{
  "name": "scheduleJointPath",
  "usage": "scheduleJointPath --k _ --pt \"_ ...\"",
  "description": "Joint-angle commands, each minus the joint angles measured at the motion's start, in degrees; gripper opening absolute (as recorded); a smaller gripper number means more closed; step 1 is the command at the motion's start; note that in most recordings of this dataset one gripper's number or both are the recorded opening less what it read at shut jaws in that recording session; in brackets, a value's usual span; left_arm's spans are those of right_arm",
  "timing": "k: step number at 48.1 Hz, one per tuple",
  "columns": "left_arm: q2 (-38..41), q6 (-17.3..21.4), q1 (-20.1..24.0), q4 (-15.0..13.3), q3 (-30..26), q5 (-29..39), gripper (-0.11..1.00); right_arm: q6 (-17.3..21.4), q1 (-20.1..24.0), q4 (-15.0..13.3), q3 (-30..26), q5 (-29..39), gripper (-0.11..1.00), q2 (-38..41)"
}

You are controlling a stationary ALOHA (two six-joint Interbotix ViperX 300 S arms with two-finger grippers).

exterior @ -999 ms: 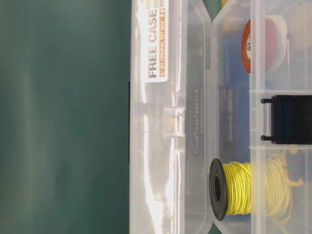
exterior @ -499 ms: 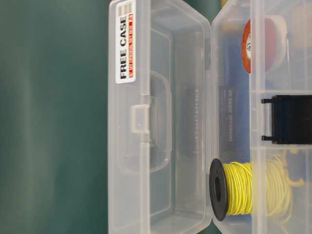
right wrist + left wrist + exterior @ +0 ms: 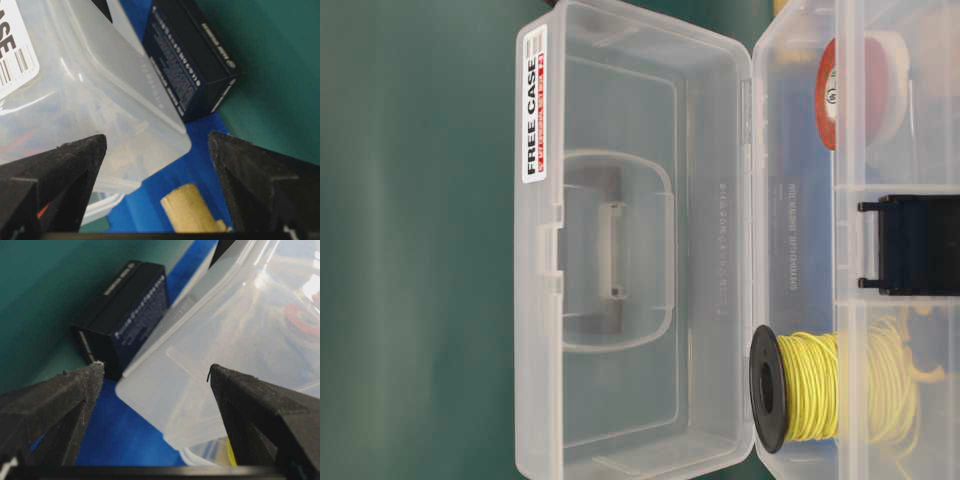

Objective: Open the tool box with both arms.
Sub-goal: 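Lift the lid with both grippers and swing it back away from the front, then push the lid fully open with both grippers toward the back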

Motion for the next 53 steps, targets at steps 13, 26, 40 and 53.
scheduleJointPath --k 13,26,40,53 --pt "-0.18 -0.09 2.29 0.18 -2.81 -1.67 0.93 0.26 -1.85 0.26 -3.96 -3.96 0.85 1.85" --pt "-0.09 -0.09 4.39 0.18 -2.90 -1.85 0.93 0.26 -4.04 0.18 -4.57 -4.22 0.85 3.78" --pt "1.05 -0.09 4.92 0.18 -3.25 -4.04 0.93 0.26 -6.06 0.26 -4.75 -4.04 0.85 4.04" --pt "7.03 0.00 6.86 0.18 -6.42 -3.87 0.93 0.26 -7.73 0.26 -4.92 -4.04 0.85 4.39"
